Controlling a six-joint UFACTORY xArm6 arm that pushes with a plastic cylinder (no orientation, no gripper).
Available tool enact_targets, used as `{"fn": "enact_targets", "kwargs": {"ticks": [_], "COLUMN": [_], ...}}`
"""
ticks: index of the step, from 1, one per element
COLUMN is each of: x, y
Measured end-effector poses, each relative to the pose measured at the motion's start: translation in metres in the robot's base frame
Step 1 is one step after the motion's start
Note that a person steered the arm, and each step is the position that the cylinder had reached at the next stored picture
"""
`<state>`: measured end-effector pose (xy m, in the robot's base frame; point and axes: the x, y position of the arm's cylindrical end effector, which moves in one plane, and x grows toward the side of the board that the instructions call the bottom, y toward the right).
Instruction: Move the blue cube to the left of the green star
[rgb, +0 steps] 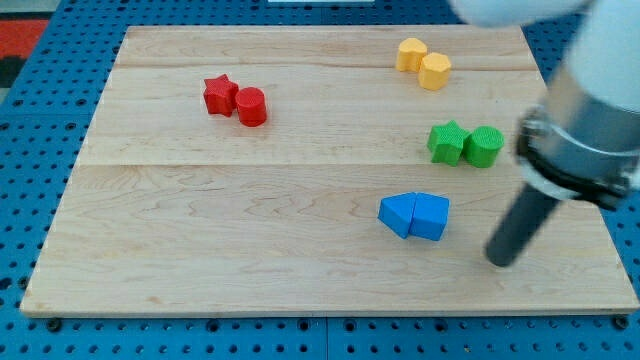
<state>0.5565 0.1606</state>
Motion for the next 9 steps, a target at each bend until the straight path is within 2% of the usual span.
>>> {"fn": "enact_targets", "kwargs": {"ticks": [1, 2, 3, 4, 5, 6, 7, 8, 9], "x": [-0.038, -0.039, -0.019, -0.054, -0.079, -0.073, -0.044, -0.067, -0.074], "y": [-0.021, -0.026, -0.033, -0.104, -0.107, -0.108, -0.123, -0.190, -0.189]}}
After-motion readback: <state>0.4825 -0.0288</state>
